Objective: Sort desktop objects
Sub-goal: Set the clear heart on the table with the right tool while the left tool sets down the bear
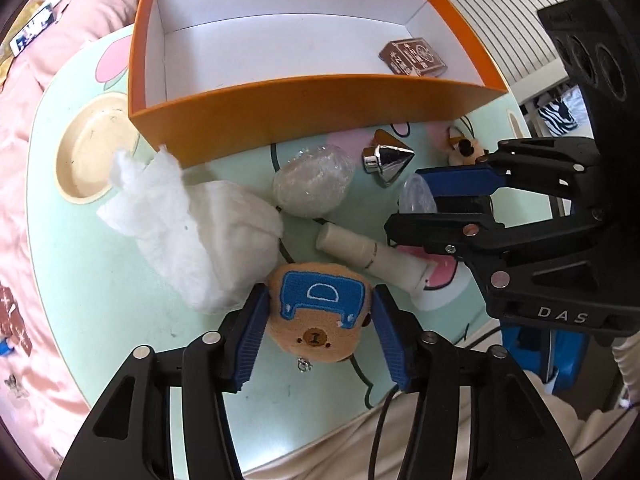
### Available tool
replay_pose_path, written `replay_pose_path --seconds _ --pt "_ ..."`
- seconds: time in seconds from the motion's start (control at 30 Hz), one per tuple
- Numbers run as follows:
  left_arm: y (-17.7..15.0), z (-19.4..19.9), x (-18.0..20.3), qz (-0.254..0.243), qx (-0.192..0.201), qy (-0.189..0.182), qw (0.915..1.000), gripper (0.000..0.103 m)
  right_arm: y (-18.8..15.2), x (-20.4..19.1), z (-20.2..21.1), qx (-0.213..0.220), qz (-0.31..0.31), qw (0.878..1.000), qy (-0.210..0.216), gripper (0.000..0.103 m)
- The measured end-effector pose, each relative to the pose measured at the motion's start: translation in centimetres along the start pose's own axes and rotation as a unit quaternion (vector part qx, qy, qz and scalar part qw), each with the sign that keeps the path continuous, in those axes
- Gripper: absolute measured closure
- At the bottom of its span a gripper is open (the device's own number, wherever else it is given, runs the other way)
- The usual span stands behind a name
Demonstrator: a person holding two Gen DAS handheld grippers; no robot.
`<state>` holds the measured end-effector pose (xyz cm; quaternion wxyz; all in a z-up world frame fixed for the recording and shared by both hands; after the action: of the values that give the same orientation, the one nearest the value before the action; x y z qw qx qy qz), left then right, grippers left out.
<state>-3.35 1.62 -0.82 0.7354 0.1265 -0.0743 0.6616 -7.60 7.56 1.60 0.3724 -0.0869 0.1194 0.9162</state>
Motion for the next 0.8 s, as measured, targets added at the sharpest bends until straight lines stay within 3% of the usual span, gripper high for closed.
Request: replay_pose_path --seconds 0.1,0.2,0.37,0.47,0.53,0.8 --pt "-0.2 0.0 0.0 0.001 0.0 0.002 1.0 0.049 0.0 0.0 0.7 0.006 0.003 1.0 0.004 0.065" --pt "-0.2 0.3 -0.1 -0.002 0.007 0.013 0.9999 0.048 0.4 0.1 2.2 0.019 0.002 1.0 0.009 0.056" --pt "-0.1 1.8 -0.3 -0.001 0.044 0.039 0.9983 0.048 1.1 0.8 5.5 0.044 -0.006 0.999 0.028 0.049" --pt "0.1 2.7 -0.3 0.002 0.064 0.055 0.9964 0.048 1.5 1.1 7.4 0.059 -0.01 0.997 0.039 0.035" --pt "0.3 3.1 -0.3 0.005 0.071 0.053 0.996 0.048 2.2 1.7 8.3 0.063 -0.02 0.997 0.031 0.023" --pt "1.3 4.6 -0.3 0.021 0.1 0.046 0.9937 0.048 4.1 6.1 9.7 0.047 -0.097 0.994 -0.035 0.013"
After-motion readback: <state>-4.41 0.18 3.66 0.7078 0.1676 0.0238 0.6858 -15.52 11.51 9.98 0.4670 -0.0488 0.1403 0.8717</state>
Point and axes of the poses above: each gripper's, at about its wrist camera, not at the fingertips, and z roughly against the way its jaws point, x to its right, y to its top, the point moved 4 cm from there along -z, roughly the way its jaws point, and after that the axes turned 2 degrees about -x, right-handed, at the moved point
